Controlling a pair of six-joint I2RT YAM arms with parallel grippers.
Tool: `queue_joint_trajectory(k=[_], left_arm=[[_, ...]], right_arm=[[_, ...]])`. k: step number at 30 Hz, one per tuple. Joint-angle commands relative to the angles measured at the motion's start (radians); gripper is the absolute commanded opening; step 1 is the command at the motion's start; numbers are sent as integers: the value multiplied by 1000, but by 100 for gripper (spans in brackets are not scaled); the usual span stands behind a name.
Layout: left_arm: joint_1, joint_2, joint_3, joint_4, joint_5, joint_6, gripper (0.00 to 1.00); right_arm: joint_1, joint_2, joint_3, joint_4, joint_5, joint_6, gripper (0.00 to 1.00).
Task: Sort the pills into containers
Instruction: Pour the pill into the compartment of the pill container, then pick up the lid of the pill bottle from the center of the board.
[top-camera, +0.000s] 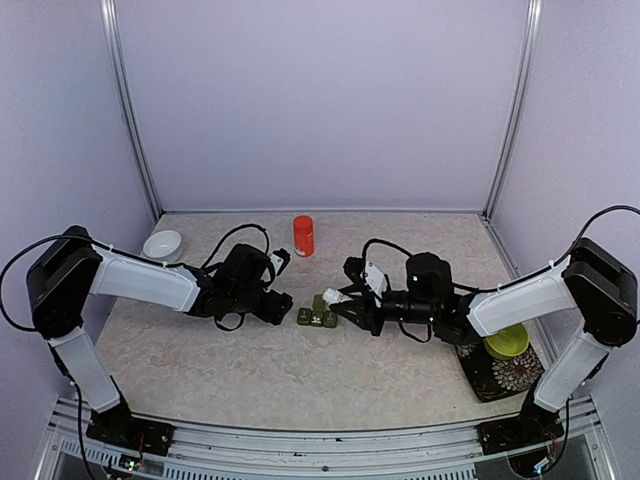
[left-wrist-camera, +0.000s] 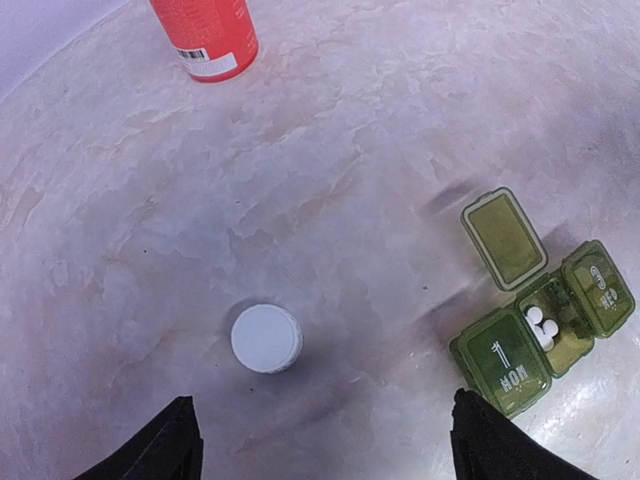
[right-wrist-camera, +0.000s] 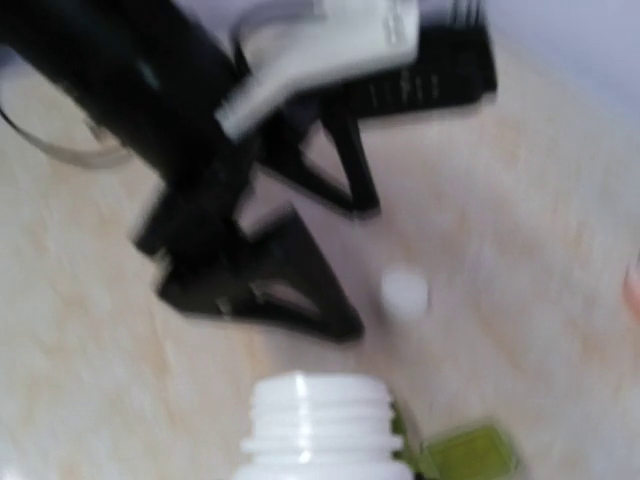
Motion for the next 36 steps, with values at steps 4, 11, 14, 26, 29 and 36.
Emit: queue_joint_trajectory(k=[4, 11, 14, 26, 29, 36], left_arm=[[44, -94, -5, -28, -5, -16, 98], [95, -81, 31, -53, 7, -37, 99], [101, -35, 61, -77, 4, -38, 99], [132, 97, 158, -146, 106, -26, 91], [135, 120, 177, -158, 113, -23, 84], [135, 165, 203, -175, 111, -20, 77]], right_arm=[[-9, -109, -161, 567, -120, 67, 0], [-63, -125, -269, 942, -221, 239, 0], [-79, -138, -280, 976, -272, 293, 0], [-86, -304, -281, 705, -302, 226, 0], [-86, -326, -283, 665, -299, 215, 0], [-87, -345, -285, 626, -296, 204, 0]])
